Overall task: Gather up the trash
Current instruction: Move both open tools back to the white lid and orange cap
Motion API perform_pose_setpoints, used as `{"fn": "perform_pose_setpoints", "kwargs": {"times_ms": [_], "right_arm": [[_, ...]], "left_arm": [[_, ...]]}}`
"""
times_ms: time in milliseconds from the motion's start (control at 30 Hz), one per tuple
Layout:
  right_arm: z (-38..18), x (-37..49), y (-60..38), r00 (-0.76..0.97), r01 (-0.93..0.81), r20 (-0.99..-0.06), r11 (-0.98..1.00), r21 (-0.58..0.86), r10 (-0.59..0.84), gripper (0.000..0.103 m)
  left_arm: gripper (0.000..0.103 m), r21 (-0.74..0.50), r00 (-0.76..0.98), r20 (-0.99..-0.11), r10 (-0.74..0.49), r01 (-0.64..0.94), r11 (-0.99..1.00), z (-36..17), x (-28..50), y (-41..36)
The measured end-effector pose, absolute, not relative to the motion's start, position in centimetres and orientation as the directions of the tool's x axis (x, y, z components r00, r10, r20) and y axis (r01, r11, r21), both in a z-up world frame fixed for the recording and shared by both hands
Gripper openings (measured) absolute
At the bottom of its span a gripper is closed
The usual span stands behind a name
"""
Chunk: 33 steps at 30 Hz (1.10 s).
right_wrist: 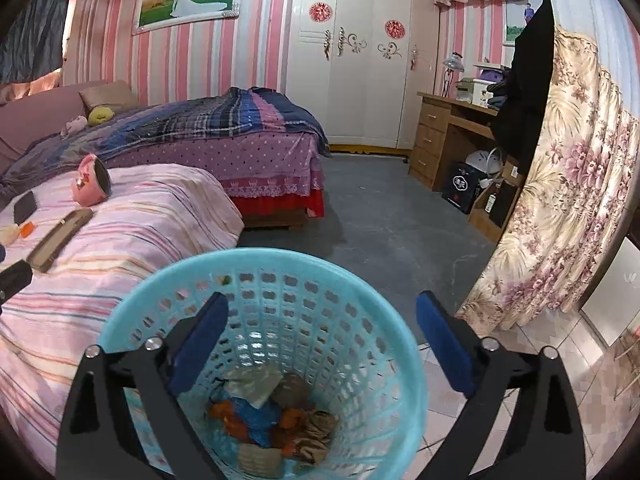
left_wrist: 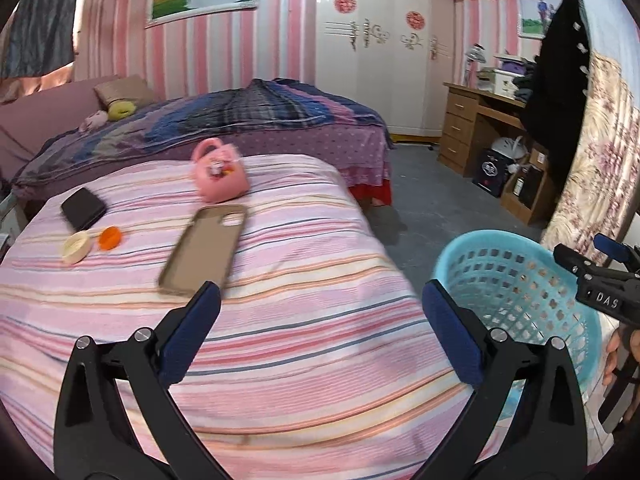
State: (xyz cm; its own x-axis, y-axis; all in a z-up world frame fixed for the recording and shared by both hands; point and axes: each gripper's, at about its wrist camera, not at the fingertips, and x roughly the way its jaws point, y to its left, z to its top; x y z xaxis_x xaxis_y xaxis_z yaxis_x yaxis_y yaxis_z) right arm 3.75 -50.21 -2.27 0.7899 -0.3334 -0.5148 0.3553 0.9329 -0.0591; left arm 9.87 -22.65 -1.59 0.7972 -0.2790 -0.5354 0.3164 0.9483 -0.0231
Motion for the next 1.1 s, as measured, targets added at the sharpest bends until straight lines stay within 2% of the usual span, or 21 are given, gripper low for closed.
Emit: {"fn": "perform_pose_setpoints", "kwargs": {"times_ms": [400, 633, 1100], "right_arm": [[-1.3, 7.4, -43.5, 0.808, 0.267, -0.520, 0.959, -0.096, -0.277, 0.097], [-0.6, 9.8, -38.6, 0.829, 0.204, -0.510, 0.973, -0.104, -0.229, 0.097], [1.5, 17.0, -27.6, 0.855, 0.057, -0.509, 0.993, -0.108, -0.104, 0.097]], "left_arm": [[0.097, -0.052, 0.828, -0.539, -0.154, 0.150, 0.987, -1.4, 11.6, -12.1], [0.097, 0.007, 0.856, -0.515, -0.041, 0.052, 0.999, 0.0, 13.1, -5.7], [0.097, -0.056, 0.864, -0.492, 0.105, -0.152, 0.987, 2.8, 19.2, 6.4]]}}
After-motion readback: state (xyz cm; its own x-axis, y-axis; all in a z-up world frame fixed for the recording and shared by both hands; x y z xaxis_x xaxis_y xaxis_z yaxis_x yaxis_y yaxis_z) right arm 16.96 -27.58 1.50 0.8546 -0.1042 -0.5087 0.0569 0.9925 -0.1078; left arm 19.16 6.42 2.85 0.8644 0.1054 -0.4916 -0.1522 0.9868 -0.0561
